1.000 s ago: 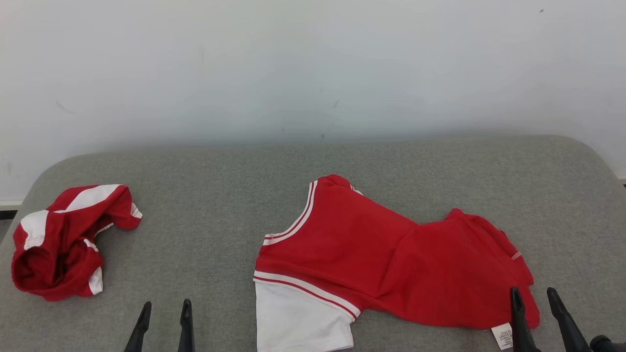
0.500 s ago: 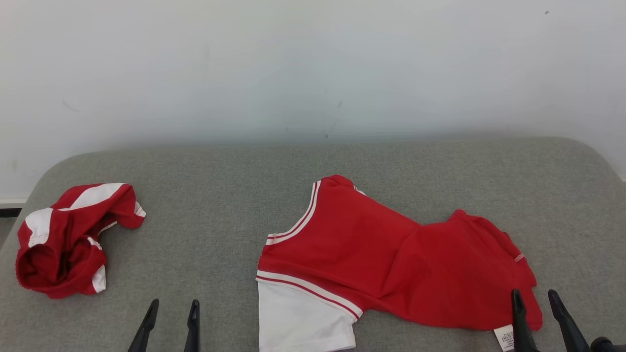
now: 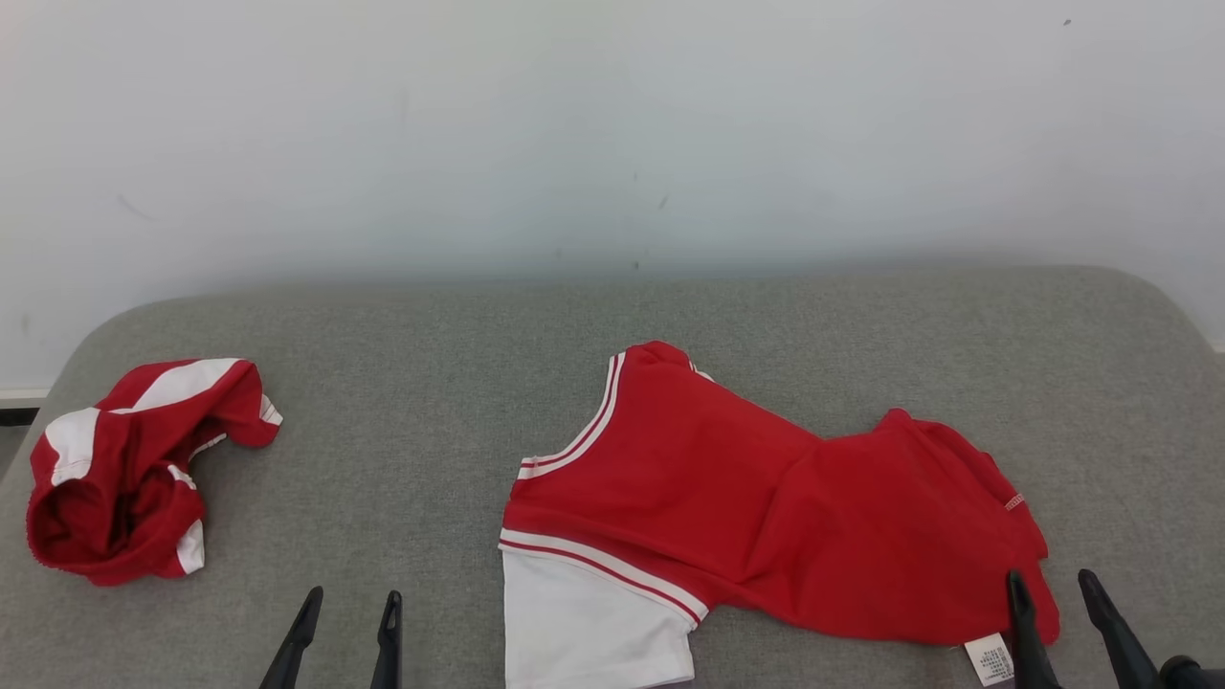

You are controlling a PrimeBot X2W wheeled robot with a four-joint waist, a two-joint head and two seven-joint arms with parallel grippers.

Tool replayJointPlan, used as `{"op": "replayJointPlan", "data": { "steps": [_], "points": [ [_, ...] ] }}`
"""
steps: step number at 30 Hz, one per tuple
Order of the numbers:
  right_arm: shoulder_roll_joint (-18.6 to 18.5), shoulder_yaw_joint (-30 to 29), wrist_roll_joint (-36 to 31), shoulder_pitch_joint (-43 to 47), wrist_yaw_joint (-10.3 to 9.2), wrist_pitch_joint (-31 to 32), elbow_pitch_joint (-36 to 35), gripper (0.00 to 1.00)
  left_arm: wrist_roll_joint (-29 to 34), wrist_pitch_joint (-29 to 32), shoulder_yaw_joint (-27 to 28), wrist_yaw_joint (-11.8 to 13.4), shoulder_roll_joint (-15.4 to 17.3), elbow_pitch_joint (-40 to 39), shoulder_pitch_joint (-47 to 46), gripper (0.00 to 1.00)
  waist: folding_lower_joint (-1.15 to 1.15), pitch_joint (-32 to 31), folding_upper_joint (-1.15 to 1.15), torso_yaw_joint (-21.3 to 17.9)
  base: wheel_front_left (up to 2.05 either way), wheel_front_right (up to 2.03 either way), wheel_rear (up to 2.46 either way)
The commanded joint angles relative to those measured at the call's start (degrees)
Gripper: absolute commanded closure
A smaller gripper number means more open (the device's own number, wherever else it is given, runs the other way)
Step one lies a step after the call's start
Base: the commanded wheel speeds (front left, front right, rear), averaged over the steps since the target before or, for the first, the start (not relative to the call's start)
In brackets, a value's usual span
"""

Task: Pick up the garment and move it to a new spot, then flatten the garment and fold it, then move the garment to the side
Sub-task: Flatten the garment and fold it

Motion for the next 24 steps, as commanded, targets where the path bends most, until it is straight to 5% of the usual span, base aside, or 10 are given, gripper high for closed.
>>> {"op": "replayJointPlan", "data": {
  "steps": [1, 12, 24],
  "points": [
    [-1.03, -0.08, 0.10, -0.64, -0.14, 0.05, 0.41, 0.00, -0.11, 0.13, -0.34, 0.01, 0.37, -0.01, -0.05, 0.00, 0.00, 0.20, -0.01, -0.02, 0.00, 0.00, 0.00],
    [-4.35, -1.65, 0.43, -2.99, -0.14, 0.87, 6.28, 0.00, -0.50, 2.67, -4.26, -0.52, 0.42, 3.42, -2.24, 0.00, 0.00, 1.26, -0.01, 0.01, 0.00, 0.00, 0.00],
    [-7.38, -0.20, 1.18, -12.20, -0.14, 0.75, 21.80, 0.00, -3.39, 1.91, -11.94, -1.06, 0.23, 18.26, -8.51, 0.00, 0.00, 4.68, -0.01, -0.56, 0.00, 0.00, 0.00]
  ]
}}
